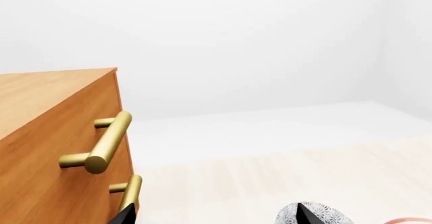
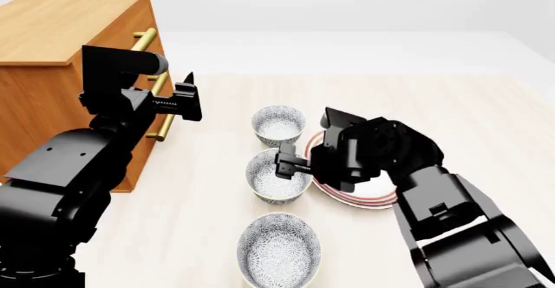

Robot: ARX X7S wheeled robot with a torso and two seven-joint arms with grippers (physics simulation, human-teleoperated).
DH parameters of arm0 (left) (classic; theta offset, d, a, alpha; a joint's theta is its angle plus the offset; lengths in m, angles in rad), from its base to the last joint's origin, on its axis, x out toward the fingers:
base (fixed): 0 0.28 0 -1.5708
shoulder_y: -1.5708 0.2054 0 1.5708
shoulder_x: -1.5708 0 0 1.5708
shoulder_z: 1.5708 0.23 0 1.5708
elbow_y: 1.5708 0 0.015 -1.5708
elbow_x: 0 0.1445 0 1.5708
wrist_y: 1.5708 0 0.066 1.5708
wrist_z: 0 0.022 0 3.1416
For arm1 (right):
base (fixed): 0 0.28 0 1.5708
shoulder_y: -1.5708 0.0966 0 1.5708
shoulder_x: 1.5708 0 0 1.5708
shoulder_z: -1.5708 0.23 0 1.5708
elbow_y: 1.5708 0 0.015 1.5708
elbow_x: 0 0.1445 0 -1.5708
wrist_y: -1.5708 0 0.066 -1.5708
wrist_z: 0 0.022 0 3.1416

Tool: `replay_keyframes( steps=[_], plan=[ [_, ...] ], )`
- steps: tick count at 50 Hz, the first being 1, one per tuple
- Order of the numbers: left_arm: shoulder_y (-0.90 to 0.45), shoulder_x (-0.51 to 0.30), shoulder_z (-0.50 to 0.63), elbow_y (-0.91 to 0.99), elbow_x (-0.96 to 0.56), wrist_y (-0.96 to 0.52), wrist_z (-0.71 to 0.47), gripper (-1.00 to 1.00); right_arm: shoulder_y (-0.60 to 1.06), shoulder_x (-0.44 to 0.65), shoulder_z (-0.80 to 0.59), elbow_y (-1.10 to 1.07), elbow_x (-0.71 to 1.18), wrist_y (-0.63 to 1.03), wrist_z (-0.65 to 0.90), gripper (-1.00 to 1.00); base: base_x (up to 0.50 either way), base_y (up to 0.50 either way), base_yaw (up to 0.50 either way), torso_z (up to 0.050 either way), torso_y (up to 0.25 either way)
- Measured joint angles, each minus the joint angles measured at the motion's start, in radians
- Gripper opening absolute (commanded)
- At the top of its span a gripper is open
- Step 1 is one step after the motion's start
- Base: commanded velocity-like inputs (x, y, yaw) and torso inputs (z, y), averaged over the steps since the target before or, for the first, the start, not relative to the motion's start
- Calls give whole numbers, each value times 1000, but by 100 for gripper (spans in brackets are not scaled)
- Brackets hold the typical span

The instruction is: Stack the bowl in the middle on the bowl at the back.

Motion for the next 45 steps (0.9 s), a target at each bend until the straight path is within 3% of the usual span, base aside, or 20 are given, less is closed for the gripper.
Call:
replay_keyframes(
  steps=[28,45],
  plan=[
    [-3,-1,7,-24,1,16,-1,100,28,-47,-38,148,-56,-34,-108,100,0,0,0,0,0],
    [-13,0,14,-63,8,36,3,100,23,-70,82,182,-209,-21,-147,100,0,0,0,0,0]
  ],
)
